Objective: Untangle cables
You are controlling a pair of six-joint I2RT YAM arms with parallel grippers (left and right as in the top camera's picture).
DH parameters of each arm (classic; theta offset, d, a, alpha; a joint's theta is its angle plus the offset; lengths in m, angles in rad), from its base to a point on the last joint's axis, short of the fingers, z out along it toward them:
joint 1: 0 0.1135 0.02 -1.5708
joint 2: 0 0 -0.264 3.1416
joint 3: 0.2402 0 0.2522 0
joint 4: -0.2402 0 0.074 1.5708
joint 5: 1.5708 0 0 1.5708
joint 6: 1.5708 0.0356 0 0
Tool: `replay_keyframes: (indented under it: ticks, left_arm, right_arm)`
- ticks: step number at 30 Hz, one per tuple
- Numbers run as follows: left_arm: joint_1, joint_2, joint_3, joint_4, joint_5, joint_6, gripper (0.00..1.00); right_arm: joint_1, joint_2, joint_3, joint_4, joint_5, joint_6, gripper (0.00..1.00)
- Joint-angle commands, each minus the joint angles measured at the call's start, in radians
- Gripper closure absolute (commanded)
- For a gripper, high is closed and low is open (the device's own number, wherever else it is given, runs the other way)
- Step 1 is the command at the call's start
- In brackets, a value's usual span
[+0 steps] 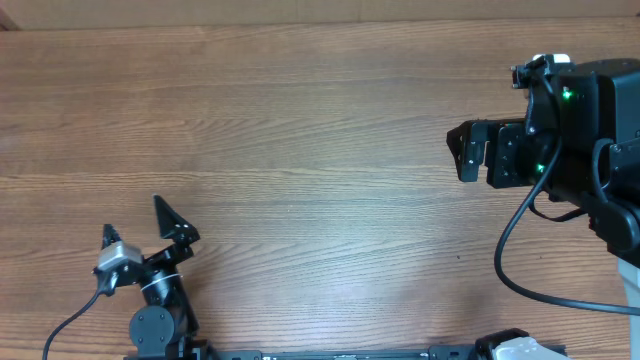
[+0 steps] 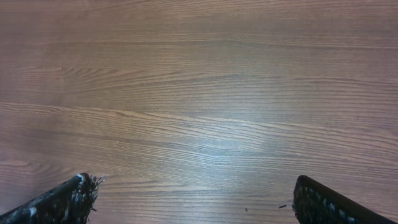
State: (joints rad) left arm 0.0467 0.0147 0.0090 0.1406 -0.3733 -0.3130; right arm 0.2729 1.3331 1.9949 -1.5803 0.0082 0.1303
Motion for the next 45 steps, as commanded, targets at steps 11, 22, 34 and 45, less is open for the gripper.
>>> replay_keyframes:
  ticks: [11,22,34,45]
  left_arm:
    - [0.006,-0.011,-0.005,-0.162,0.294,0.422,0.0]
    - [0.006,-0.011,-0.005,-0.216,0.313,0.462,0.0]
    - [0.006,-0.011,-0.005,-0.215,0.312,0.44,0.01]
    - [0.006,-0.011,-0.004,-0.214,0.315,0.44,0.0]
  right_arm:
    - [0.001,-0.001,0.002,0.004,0.013,0.0,0.0]
    - [0.001,-0.001,0.002,0.004,0.013,0.0,0.0]
    - [0.001,-0.001,0.002,0.004,0.013,0.0,0.0]
    - [0.001,-0.001,0.002,0.004,0.013,0.0,0.0]
